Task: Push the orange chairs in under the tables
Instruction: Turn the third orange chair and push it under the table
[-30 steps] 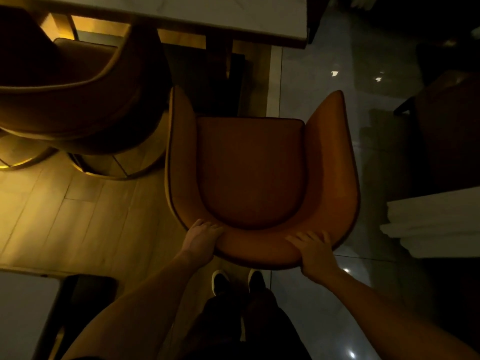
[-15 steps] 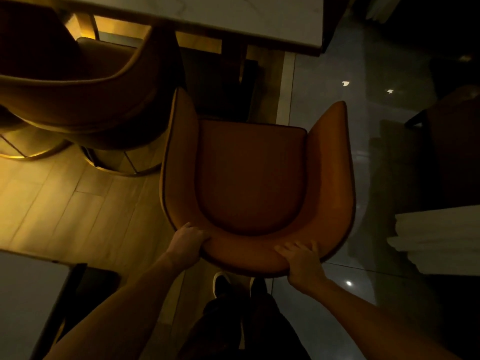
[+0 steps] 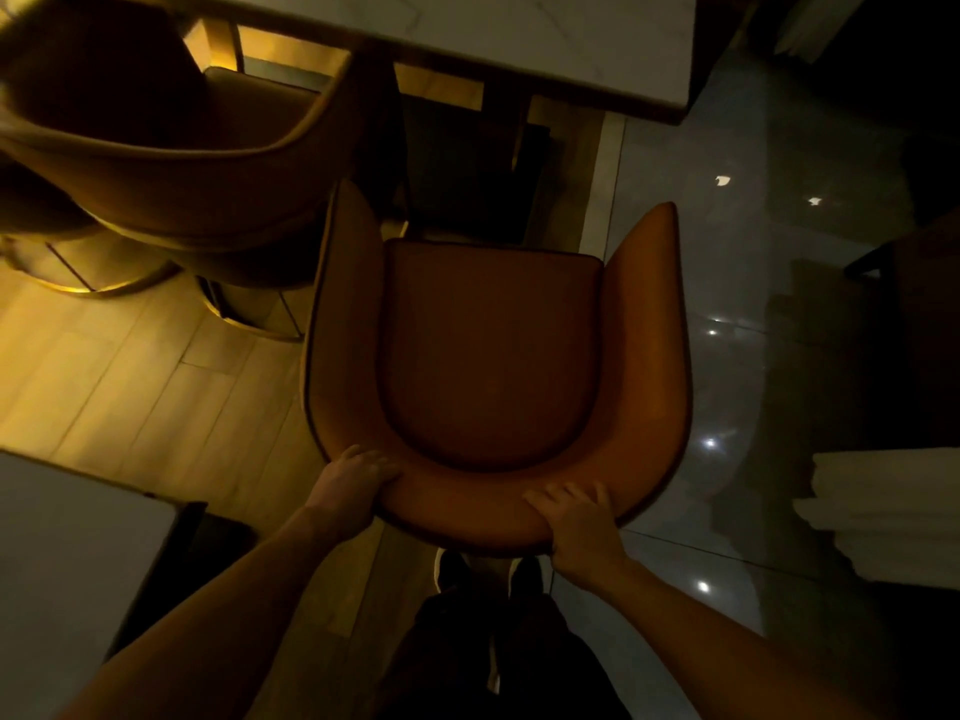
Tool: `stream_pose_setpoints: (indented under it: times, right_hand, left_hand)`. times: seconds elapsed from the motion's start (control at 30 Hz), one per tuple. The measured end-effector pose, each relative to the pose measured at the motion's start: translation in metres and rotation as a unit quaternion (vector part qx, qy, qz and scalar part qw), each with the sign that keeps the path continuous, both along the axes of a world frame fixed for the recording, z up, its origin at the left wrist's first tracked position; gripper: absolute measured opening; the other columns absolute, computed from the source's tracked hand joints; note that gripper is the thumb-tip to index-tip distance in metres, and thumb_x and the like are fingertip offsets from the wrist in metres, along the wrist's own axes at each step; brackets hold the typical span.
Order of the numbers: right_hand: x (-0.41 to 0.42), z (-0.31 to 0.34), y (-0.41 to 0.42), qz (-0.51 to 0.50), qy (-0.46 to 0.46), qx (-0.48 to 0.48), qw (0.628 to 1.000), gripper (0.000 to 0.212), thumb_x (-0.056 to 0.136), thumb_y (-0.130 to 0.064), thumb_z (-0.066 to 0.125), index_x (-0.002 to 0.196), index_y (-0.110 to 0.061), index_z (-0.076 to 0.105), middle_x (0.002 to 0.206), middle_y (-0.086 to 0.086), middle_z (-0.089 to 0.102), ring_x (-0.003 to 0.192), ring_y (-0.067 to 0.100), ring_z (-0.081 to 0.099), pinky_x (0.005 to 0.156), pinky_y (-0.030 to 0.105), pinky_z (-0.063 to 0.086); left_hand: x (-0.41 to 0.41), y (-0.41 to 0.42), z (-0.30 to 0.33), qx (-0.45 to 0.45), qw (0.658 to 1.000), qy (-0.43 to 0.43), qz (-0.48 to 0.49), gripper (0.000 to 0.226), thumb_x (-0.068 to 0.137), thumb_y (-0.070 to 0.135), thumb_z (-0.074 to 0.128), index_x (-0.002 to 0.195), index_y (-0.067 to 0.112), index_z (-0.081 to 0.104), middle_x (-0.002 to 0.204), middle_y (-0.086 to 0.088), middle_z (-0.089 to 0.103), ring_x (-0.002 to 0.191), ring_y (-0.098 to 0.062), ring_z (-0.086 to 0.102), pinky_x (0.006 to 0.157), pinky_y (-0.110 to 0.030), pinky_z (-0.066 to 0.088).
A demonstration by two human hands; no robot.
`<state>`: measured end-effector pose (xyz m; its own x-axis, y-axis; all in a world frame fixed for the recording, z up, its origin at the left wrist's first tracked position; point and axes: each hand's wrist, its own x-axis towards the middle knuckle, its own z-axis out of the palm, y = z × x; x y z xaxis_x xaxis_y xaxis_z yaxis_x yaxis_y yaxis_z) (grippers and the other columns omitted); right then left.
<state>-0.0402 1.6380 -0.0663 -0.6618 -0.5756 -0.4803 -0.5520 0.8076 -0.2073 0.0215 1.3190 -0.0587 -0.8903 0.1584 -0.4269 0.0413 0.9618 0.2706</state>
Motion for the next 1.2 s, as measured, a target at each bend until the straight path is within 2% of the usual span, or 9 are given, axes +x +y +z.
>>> stream_pose_setpoints:
  times: [0.1, 0.2, 0.4, 0.63, 0.77, 0.83, 0.93, 1.03, 1.2]
  right_hand:
    - [0.0, -0.006, 0.005, 0.024, 0.003, -0.006, 1.0, 0.083, 0.056, -0.028, 0.085, 0.132, -0.029, 0.052, 0.122, 0.002, 0.062, 0.112, 0.031, 0.057, 0.095, 0.061, 0.039]
    - [-0.003, -0.009, 0.009, 0.05, -0.008, -0.049, 0.998, 0.095, 0.044, -0.035, 0.09, 0.13, -0.026, 0.05, 0.115, 0.0, 0.065, 0.103, 0.025, 0.062, 0.088, 0.053, 0.048]
    - [-0.005, -0.002, 0.019, 0.081, -0.016, -0.076, 0.994, 0.08, 0.071, -0.066, 0.063, 0.135, -0.021, 0.046, 0.124, 0.002, 0.062, 0.112, 0.023, 0.059, 0.096, 0.048, 0.045]
    - [-0.016, 0.003, 0.045, 0.073, -0.016, -0.048, 0.996, 0.102, 0.052, -0.05, 0.087, 0.137, -0.024, 0.038, 0.125, 0.003, 0.061, 0.114, 0.027, 0.058, 0.102, 0.048, 0.036]
    - [-0.023, -0.005, 0.053, 0.054, -0.05, 0.014, 0.997, 0.109, 0.04, -0.052, 0.09, 0.135, -0.022, 0.046, 0.129, 0.01, 0.059, 0.115, 0.036, 0.056, 0.095, 0.059, 0.043]
    - [-0.022, -0.009, 0.049, 0.038, -0.051, 0.02, 0.998, 0.107, 0.039, -0.05, 0.091, 0.133, -0.024, 0.047, 0.128, 0.014, 0.06, 0.112, 0.04, 0.058, 0.092, 0.061, 0.045]
    - [-0.021, -0.013, 0.047, 0.022, -0.053, 0.005, 0.998, 0.104, 0.039, -0.04, 0.094, 0.13, -0.029, 0.046, 0.119, 0.008, 0.065, 0.107, 0.037, 0.061, 0.097, 0.056, 0.035]
    - [-0.021, -0.015, 0.049, 0.009, -0.053, -0.016, 0.998, 0.092, 0.044, -0.031, 0.092, 0.128, -0.032, 0.054, 0.117, 0.003, 0.065, 0.107, 0.033, 0.061, 0.096, 0.05, 0.028]
    - [-0.026, -0.016, 0.039, -0.022, -0.013, -0.069, 0.997, 0.063, 0.06, -0.028, 0.063, 0.123, -0.03, 0.062, 0.12, 0.003, 0.065, 0.11, 0.033, 0.057, 0.096, 0.052, 0.033]
  left_hand:
    - [0.004, 0.0, 0.003, -0.003, 1.0, -0.002, -0.002, 0.056, 0.088, 0.01, 0.057, 0.142, 0.019, 0.046, 0.147, 0.0, 0.044, 0.14, -0.018, 0.031, 0.117, -0.039, 0.01]
    - [0.014, 0.002, 0.006, -0.014, 1.0, 0.02, -0.002, 0.06, 0.085, 0.013, 0.061, 0.142, 0.015, 0.044, 0.147, -0.003, 0.044, 0.14, -0.023, 0.032, 0.117, -0.046, 0.012]
    - [0.028, 0.038, 0.011, -0.023, 0.998, 0.045, -0.04, 0.073, 0.069, 0.046, 0.076, 0.133, 0.017, 0.054, 0.132, -0.004, 0.059, 0.123, -0.025, 0.053, 0.105, -0.051, 0.037]
    - [0.023, 0.118, 0.009, -0.004, 0.998, 0.042, -0.048, 0.092, 0.054, 0.059, 0.074, 0.132, 0.02, 0.048, 0.126, -0.003, 0.059, 0.115, -0.026, 0.056, 0.097, -0.052, 0.043]
    - [0.013, 0.146, 0.014, -0.02, 0.999, -0.03, -0.001, 0.094, 0.075, 0.062, 0.064, 0.149, 0.023, 0.022, 0.151, -0.005, 0.032, 0.139, -0.032, 0.025, 0.108, -0.068, 0.008]
    - [0.009, 0.151, 0.016, -0.033, 0.998, -0.035, 0.03, 0.091, 0.078, 0.063, 0.059, 0.149, 0.023, 0.018, 0.152, -0.005, 0.027, 0.142, -0.033, 0.018, 0.107, -0.07, 0.0]
    - [0.005, 0.152, 0.019, -0.028, 0.998, -0.048, 0.041, 0.078, 0.077, 0.061, 0.056, 0.143, 0.024, 0.034, 0.143, -0.006, 0.042, 0.136, -0.036, 0.032, 0.105, -0.073, 0.009]
    - [0.006, 0.148, 0.009, -0.01, 0.998, -0.042, 0.052, 0.059, 0.068, 0.051, 0.052, 0.122, 0.029, 0.056, 0.115, 0.001, 0.063, 0.111, -0.03, 0.059, 0.094, -0.072, 0.031]
    - [-0.001, 0.138, 0.003, 0.011, 0.997, -0.016, 0.073, 0.057, 0.061, 0.042, 0.061, 0.117, 0.033, 0.057, 0.11, 0.006, 0.065, 0.105, -0.025, 0.062, 0.09, -0.07, 0.037]
